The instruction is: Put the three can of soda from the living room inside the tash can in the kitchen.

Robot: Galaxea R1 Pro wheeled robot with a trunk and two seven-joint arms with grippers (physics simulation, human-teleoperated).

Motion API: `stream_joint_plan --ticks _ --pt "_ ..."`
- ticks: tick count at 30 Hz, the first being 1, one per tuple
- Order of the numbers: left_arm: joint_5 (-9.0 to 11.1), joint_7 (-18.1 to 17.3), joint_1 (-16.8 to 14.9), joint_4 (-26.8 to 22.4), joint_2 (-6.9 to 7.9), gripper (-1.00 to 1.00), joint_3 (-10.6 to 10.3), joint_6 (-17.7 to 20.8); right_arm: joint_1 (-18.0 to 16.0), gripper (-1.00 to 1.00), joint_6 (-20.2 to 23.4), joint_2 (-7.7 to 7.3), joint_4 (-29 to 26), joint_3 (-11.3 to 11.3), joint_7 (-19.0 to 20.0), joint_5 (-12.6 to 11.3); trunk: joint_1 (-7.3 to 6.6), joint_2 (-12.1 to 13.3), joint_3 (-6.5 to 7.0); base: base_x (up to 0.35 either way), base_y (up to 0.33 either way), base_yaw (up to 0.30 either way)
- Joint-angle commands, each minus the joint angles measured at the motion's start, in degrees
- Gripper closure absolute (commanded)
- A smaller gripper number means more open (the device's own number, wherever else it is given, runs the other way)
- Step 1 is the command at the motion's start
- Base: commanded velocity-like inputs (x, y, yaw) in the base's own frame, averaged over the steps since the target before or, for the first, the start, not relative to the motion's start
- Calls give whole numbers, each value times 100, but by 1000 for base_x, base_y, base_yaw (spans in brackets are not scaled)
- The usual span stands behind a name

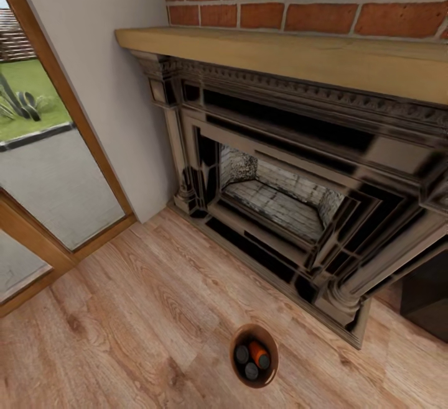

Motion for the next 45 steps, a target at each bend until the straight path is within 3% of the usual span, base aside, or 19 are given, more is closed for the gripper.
stream_joint_plan --ticks 1,20,29,45 --pt "-1 0 0 0 0 -100 1 0 1 -100 0 0 0 0 0 0 -23 42 19 0 0 0" --pt "-22 -1 1 0 -16 -100 -5 0 30 -100 2 45 0 0 0 -2 -440 804 360 0 0 0" --pt "-25 -1 2 1 -118 -100 -5 16 30 -100 5 95 0 0 -6 -1 -638 1165 521 0 0 0" --pt "-28 -1 2 1 -141 -100 -5 25 42 -100 5 125 0 0 -84 -2 -989 1806 809 0 0 0"
